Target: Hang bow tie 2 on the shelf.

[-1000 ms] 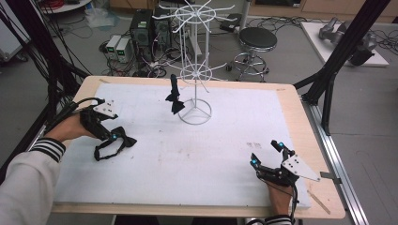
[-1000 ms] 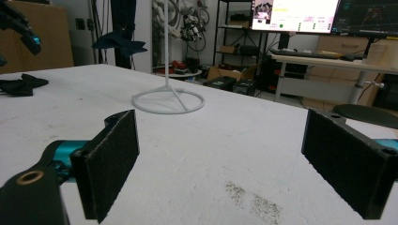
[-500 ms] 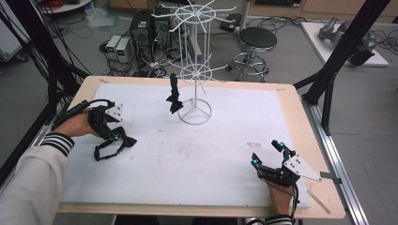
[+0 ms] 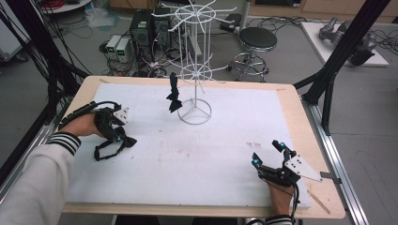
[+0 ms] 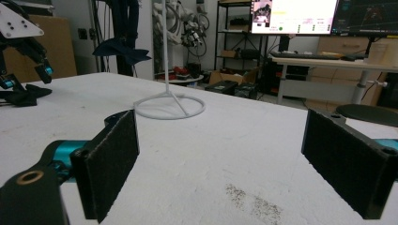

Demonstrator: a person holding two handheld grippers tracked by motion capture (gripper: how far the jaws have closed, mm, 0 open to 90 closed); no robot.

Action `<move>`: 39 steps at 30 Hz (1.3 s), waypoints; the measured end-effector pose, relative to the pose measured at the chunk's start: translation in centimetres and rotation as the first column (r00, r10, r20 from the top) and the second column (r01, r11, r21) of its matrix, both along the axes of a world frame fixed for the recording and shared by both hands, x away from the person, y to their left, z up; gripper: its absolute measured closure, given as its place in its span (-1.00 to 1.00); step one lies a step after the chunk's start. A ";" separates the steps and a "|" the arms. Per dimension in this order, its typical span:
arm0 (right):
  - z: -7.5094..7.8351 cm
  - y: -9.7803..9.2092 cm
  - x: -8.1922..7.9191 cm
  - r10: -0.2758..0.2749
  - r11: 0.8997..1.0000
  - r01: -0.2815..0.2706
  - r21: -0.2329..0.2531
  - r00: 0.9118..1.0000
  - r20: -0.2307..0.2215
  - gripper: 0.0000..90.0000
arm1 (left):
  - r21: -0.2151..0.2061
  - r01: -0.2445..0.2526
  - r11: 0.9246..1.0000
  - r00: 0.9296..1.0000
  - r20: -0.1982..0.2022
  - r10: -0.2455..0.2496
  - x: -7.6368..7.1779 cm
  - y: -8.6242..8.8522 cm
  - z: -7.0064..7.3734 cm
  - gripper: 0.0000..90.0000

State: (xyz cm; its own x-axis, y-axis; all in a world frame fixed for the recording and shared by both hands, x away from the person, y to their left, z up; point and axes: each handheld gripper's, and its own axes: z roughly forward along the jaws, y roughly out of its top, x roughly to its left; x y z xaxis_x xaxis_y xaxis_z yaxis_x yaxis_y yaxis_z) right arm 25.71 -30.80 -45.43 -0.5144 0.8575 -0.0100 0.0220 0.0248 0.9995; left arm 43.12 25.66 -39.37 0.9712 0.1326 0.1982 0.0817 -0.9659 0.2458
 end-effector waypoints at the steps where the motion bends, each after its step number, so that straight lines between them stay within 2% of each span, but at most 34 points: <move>1: 0.0 0.0 0.0 0.000 1.000 0.000 0.001 1.000 -0.001 -0.76 | -0.003 -0.003 1.000 1.000 -0.003 0.003 0.0 0.1 -0.1 -0.06; 5: 0.0 0.0 0.0 0.000 1.000 0.000 0.000 1.000 0.000 -0.76 | -0.007 -0.019 1.000 1.000 -0.020 0.018 -0.1 0.3 -0.4 -0.06; 7: 0.0 0.0 0.0 0.000 1.000 0.000 0.001 1.000 0.001 -0.76 | 0.017 -0.005 1.000 1.000 -0.028 0.006 0.0 0.3 -0.5 -0.04; 10: 0.0 0.0 0.0 0.000 1.000 0.000 0.001 1.000 -0.001 -0.76 | 0.017 -0.004 1.000 0.999 -0.032 0.005 0.0 0.2 -0.8 0.01; 13: 0.0 0.0 0.0 0.001 1.000 -0.001 0.001 1.000 0.001 -0.76 | 0.015 -0.018 1.000 0.998 -0.060 0.019 0.1 0.2 -0.9 0.14; 14: 0.0 0.0 0.0 0.000 1.000 0.000 0.001 1.000 0.001 -0.76 | 0.004 -0.032 0.999 0.998 -0.062 0.033 0.1 0.2 -1.0 0.16; 15: 0.0 0.0 0.0 0.000 1.000 -0.001 0.001 1.000 0.001 -0.76 | 0.014 -0.027 1.000 0.997 -0.066 0.028 0.2 0.2 -0.9 0.19; 16: 0.0 0.0 0.0 0.001 1.000 -0.001 0.002 1.000 0.000 -0.76 | -0.001 -0.038 0.999 0.997 -0.068 0.037 0.1 0.2 -1.0 0.25; 18: 0.0 0.0 0.0 0.000 1.000 0.000 0.002 1.000 -0.001 -0.76 | 0.007 -0.037 0.999 0.996 -0.077 0.038 0.1 0.3 -1.0 0.33; 20: 0.0 0.0 0.0 0.000 1.000 0.000 0.002 1.000 -0.001 -0.76 | 0.009 -0.049 0.999 0.996 -0.080 0.050 0.0 0.3 -0.9 0.52; 21: 0.0 0.0 0.0 0.000 1.000 0.000 0.004 1.000 -0.001 -0.76 | 0.004 -0.060 0.998 0.995 -0.083 0.060 0.0 0.3 -0.9 0.53; 25: 0.0 0.0 0.0 0.001 1.000 -0.001 0.004 1.000 0.000 -0.76 | 0.003 -0.094 0.996 0.992 -0.084 0.094 -0.2 0.4 -1.0 0.67; 29: 0.0 -0.1 0.0 -0.002 1.000 0.002 0.005 1.000 0.001 -0.76 | 0.000 -0.122 0.992 0.990 -0.067 0.122 -0.5 0.3 -1.0 0.76; 31: 0.0 0.0 0.0 -0.002 1.000 0.002 0.006 1.000 0.001 -0.76 | -0.003 -0.123 0.992 0.990 -0.064 0.123 -0.5 0.3 -1.0 0.77; 34: 0.0 0.0 0.0 -0.002 1.000 0.002 0.005 1.000 0.001 -0.76 | -0.025 -0.139 0.990 0.989 -0.046 0.138 -0.7 0.4 -1.1 0.78; 35: 0.0 0.0 0.0 -0.002 1.000 0.002 0.004 1.000 0.001 -0.76 | -0.040 -0.143 0.989 0.989 -0.052 0.141 -0.8 0.5 -1.1 0.78; 39: 0.0 0.0 0.0 -0.002 1.000 0.002 0.005 1.000 0.002 -0.76 | -0.072 -0.148 0.986 0.989 -0.014 0.147 -1.0 0.6 -1.1 0.77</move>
State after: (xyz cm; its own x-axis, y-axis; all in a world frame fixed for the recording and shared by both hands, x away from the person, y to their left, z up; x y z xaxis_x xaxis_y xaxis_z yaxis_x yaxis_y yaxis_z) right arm 25.69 -30.82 -45.45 -0.5125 0.8587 -0.0071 0.0198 0.0201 0.9996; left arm 42.11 26.30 -40.47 0.9416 0.2881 0.1741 0.2242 -0.9226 0.3138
